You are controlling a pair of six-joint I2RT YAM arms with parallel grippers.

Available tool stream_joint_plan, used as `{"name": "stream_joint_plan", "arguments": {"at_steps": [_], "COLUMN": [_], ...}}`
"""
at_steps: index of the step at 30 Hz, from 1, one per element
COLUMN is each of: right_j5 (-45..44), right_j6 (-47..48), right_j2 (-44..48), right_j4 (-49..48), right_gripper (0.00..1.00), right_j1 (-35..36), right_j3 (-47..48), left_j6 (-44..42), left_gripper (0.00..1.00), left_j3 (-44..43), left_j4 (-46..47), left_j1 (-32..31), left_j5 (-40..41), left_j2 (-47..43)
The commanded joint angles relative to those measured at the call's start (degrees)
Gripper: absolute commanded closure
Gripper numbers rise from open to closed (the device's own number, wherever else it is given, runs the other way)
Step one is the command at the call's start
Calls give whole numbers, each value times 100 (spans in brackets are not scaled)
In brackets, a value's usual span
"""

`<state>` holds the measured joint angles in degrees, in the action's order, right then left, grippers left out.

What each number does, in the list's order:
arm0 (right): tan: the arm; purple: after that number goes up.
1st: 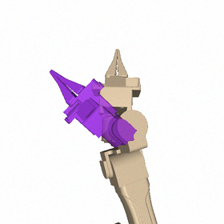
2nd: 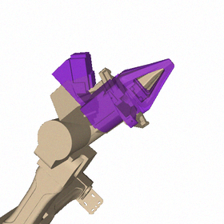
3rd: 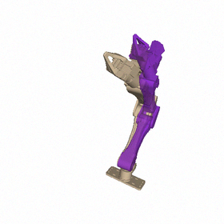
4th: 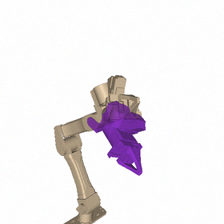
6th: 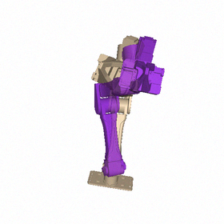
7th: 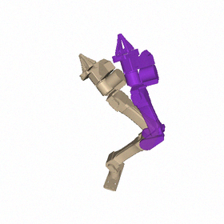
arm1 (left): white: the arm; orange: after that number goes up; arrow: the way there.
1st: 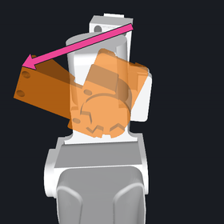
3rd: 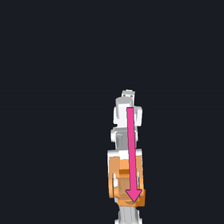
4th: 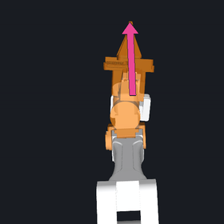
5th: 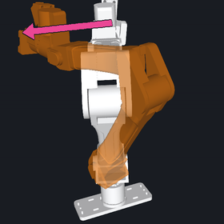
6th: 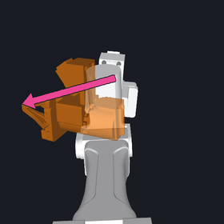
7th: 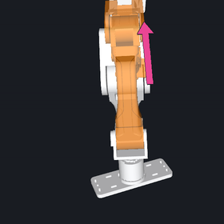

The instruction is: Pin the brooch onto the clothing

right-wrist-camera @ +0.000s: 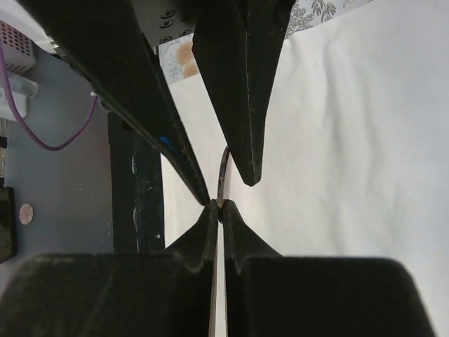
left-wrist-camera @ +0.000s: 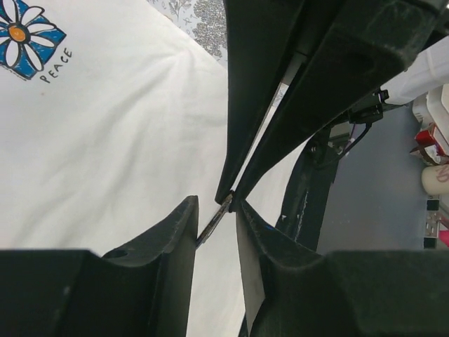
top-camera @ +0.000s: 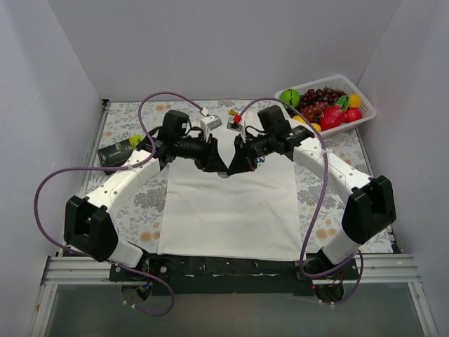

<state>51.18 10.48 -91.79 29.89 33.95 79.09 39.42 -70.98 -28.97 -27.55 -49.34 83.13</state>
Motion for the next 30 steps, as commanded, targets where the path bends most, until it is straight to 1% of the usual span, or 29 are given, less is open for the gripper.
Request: {"name": "stream_joint_plan", "arguments": {"at_steps": [1,3,4,5,8,10,11,12,13,14,15,16,17,18,19,20,21,22,24,25,27,28,29,30], "right_j5": [138,156,164,164,138,-1,-116,-256,-466,-547,-669,-801,-872,-951,-1091,-1162,-1224,-1311,-1417,-1461,-1514,-1479,-1470,-1453], "right_j6": [-29,-46,-63,-90,-195,-449,-590,-1000,-1274,-1459,-1731,-2125,-2347,-2549,-2943,-3120,-3288,-3629,-3947,-4088,-4536,-4677,-4965,-5072], "right_j2": [311,337,354,372,416,512,574,740,854,977,1240,1381,1513,1767,1883,1997,2155,2217,2323,2349,2367,2376,2367,2315], "right_j4": [-159,-185,-229,-264,-448,-632,-807,-1157,-1500,-1738,-2306,-2608,-2872,-3214,-3739,-4049,-4287,-4751,-5140,-5542,-5913,-6168,-6536,-6661], "right_gripper": [99,99,99,99,99,99,96,91,82,70,50,40,32,19,15,13,9,9,9,9,9,10,11,12], "right_j1": [-108,-117,-143,-144,-144,-152,-152,-178,-187,-214,-257,-284,-310,-363,-372,-389,-407,-407,-425,-425,-416,-425,-425,-425], "right_j3": [124,142,124,124,124,28,-42,-112,-383,-507,-656,-841,-1164,-1350,-1518,-1859,-2001,-2133,-2529,-2652,-2976,-3083,-3162,-3250], "left_j6": [-128,-127,-119,-119,-101,-75,-14,152,215,285,581,680,803,943,1267,1392,1558,1943,2340,2751,3298,3553,4025,4195], "left_gripper": [75,80,88,99,100,100,100,100,100,100,100,100,100,100,100,100,100,100,100,100,100,100,100,100], "left_j3": [-100,-91,-91,-109,-153,-179,-144,-118,-66,-4,153,259,356,600,725,848,962,1198,1419,1707,2034,2244,2603,2755], "left_j4": [-65,-73,-82,-82,-91,-56,5,84,180,408,566,925,1094,1287,1741,1928,2139,2576,3053,3595,4151,4911,5214,5487], "left_j1": [-31,-40,-40,-49,-66,-84,-84,-84,-84,-93,-93,-93,-93,-101,-93,-93,-93,-93,-93,-101,-93,-93,-93,-93], "left_j5": [13,-32,-40,-32,-31,-14,12,56,48,82,187,232,276,354,390,416,582,662,898,952,1241,1269,1365,1435], "left_j2": [-139,-87,-69,-60,1,19,10,-25,-69,-121,-183,-331,-437,-525,-718,-815,-903,-1009,-1281,-1369,-1668,-1747,-1852,-1984]}}
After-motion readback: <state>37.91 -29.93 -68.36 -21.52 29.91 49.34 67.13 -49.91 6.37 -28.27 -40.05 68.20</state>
